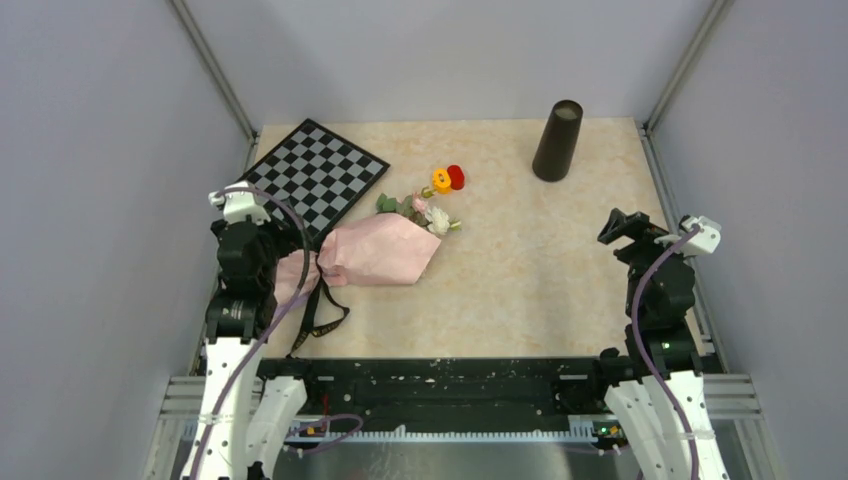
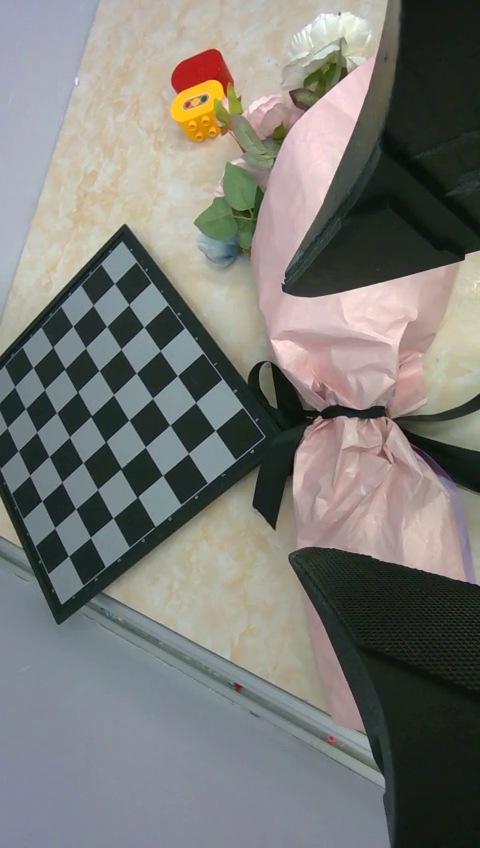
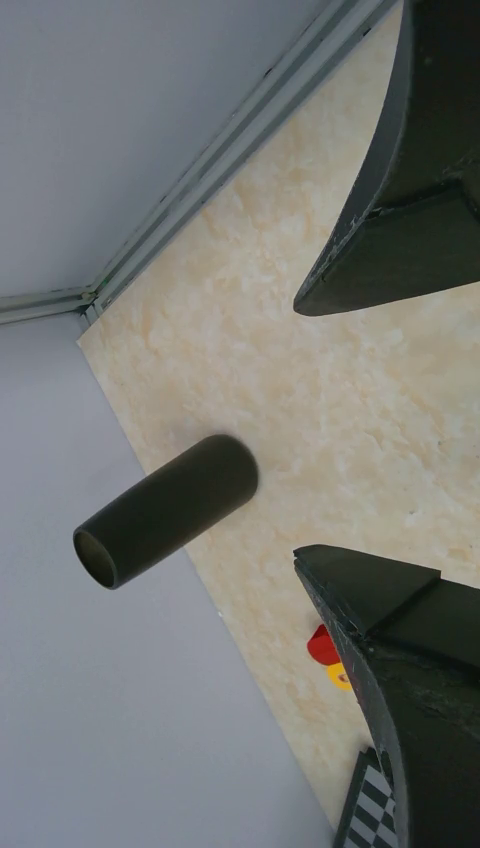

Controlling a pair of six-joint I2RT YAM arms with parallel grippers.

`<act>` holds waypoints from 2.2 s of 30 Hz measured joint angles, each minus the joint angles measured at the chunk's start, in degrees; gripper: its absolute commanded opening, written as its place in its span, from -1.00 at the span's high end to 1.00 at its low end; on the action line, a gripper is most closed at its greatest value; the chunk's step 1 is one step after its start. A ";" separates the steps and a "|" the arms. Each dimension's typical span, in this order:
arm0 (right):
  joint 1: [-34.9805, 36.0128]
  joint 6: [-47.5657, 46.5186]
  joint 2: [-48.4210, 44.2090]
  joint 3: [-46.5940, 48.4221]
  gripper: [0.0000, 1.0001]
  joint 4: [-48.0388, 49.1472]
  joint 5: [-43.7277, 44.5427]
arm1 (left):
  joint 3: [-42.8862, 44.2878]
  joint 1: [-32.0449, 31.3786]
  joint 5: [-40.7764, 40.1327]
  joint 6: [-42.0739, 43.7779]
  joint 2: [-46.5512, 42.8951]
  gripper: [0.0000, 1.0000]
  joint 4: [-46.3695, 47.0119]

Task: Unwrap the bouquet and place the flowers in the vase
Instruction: Move the fake flower to the center of the board.

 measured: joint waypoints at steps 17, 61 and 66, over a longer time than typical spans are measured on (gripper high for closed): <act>0.00 0.02 0.00 0.00 -0.75 0.00 -0.09 | 0.00 0.00 0.61 2.62 6.16 -0.97 -0.46; 0.00 0.48 -0.83 0.00 -0.61 0.90 -1.97 | 1.97 -12.13 25.79 8.57 36.37 -0.16 -4.22; 0.00 0.48 -0.83 0.00 -0.61 0.90 -1.97 | 3.37 -14.73 29.68 5.68 40.39 -0.15 -1.86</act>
